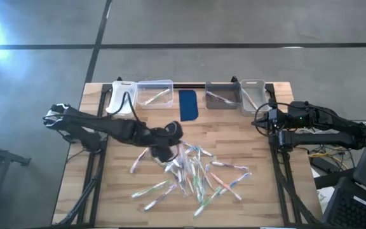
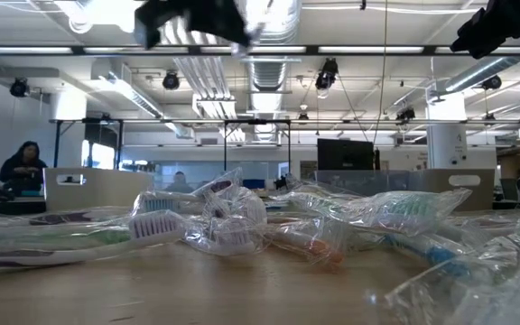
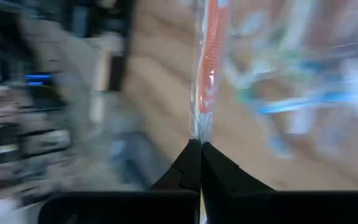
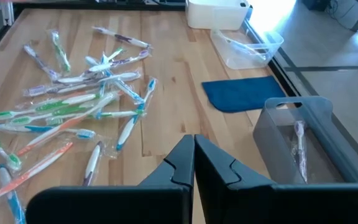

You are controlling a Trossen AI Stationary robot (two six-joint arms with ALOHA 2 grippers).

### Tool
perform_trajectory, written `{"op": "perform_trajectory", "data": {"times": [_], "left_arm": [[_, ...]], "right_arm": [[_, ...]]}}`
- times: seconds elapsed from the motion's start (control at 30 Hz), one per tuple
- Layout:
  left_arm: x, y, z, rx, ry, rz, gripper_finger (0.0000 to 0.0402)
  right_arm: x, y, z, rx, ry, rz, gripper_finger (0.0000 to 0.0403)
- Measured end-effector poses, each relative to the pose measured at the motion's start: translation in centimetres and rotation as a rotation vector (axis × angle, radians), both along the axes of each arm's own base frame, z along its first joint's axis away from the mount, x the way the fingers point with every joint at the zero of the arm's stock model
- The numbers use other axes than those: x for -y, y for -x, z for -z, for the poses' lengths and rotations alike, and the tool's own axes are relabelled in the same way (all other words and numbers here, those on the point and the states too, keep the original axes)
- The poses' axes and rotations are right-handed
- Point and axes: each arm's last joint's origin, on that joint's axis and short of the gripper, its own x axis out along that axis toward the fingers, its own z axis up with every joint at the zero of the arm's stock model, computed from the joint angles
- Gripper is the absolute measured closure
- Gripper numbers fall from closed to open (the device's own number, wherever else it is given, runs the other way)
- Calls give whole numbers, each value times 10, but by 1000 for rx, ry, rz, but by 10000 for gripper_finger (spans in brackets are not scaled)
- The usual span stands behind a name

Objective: Pick & Place Toothbrushes
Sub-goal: Put the orange toothbrush into the gray bin

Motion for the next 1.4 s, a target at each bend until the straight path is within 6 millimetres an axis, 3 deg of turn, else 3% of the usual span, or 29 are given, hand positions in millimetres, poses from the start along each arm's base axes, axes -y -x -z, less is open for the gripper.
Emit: {"op": "perform_trajectory", "data": {"times": [0.17,0.3,0.63,0.83,1.2,1.4], "left_arm": [[-21,-37,-12,122,-195,-84,401],[-34,-67,-24,122,-351,-120,401],[-52,-118,-45,42,-663,-230,401],[-53,-128,-47,37,-696,-219,401],[-61,-123,-52,37,-696,-265,401],[-61,-123,-52,44,-685,-272,401]], "right_arm": [[0,0,-1,5,16,-9,394],[0,0,-1,9,-11,5,394],[3,-8,-7,131,-276,228,394],[5,-27,-14,217,-408,268,375],[11,-72,-15,263,-459,305,233],[14,-97,-11,277,-466,326,180]]}}
